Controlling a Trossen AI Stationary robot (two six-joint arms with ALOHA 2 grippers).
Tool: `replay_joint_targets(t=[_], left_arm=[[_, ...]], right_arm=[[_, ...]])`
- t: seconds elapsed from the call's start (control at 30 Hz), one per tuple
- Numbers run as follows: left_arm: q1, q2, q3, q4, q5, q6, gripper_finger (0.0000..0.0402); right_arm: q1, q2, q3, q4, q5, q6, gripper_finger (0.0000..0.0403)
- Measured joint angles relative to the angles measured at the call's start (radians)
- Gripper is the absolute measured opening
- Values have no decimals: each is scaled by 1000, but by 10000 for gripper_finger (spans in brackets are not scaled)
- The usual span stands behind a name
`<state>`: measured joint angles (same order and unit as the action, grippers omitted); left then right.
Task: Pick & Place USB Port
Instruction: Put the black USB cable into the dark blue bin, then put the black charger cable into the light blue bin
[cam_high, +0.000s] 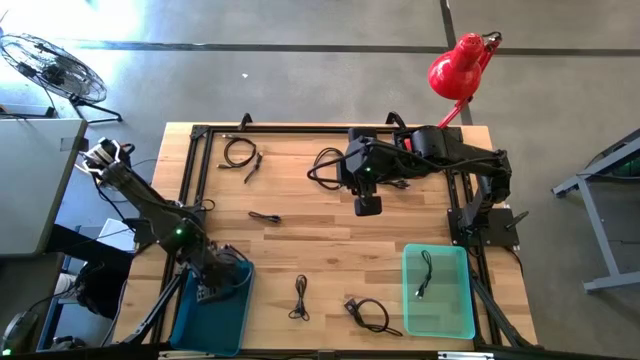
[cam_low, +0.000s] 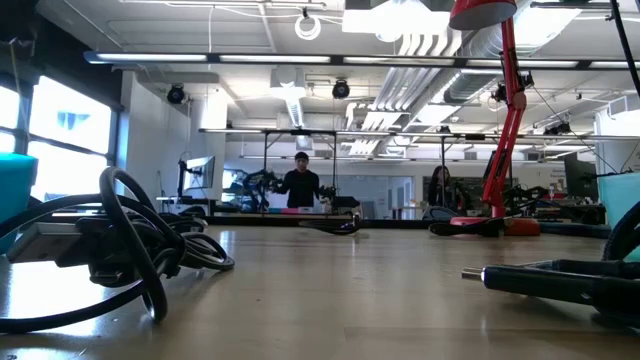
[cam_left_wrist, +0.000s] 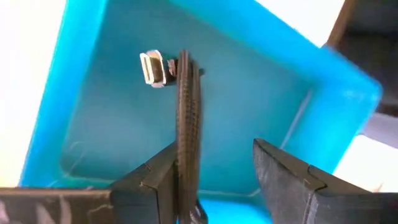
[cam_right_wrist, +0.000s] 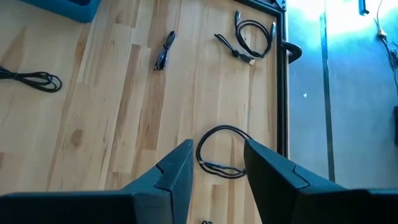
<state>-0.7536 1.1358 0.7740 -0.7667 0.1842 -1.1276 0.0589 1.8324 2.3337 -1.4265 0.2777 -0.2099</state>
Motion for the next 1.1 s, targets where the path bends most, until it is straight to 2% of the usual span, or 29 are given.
replay_joint_targets(t=[0.17, 0.47, 0.6, 0.7, 0.8, 0.9, 0.97, 1.07, 1.1], left_arm=[[-1, 20, 33, 15, -10, -32, 182], [-46, 48, 103, -9, 115, -33, 182], [-46, 46, 151, -148, 118, -34, 182], [-45, 46, 202, -324, 83, -24, 182], [-45, 46, 268, -540, -56, -5, 182], [-45, 45, 347, -760, -282, -6, 182], [-44, 44, 390, -813, -471, 1, 182], [-45, 15, 406, -770, -851, 186, 182], [-37, 10, 413, -764, -938, 225, 182]], right_arm=[[0, 0, 0, 0, 2, -1, 133], [0, 0, 0, -16, 3, -20, 133], [-9, 0, 0, -16, 2, -30, 133], [-22, 0, 0, -15, 1, -34, 133], [-37, 0, 0, -15, 1, -36, 133], [-51, 0, 0, -14, 0, -38, 134], [-60, 0, 0, -14, 0, -38, 134], [-70, 0, 0, -11, -15, -39, 134], [-73, 0, 0, -9, -28, -38, 134]])
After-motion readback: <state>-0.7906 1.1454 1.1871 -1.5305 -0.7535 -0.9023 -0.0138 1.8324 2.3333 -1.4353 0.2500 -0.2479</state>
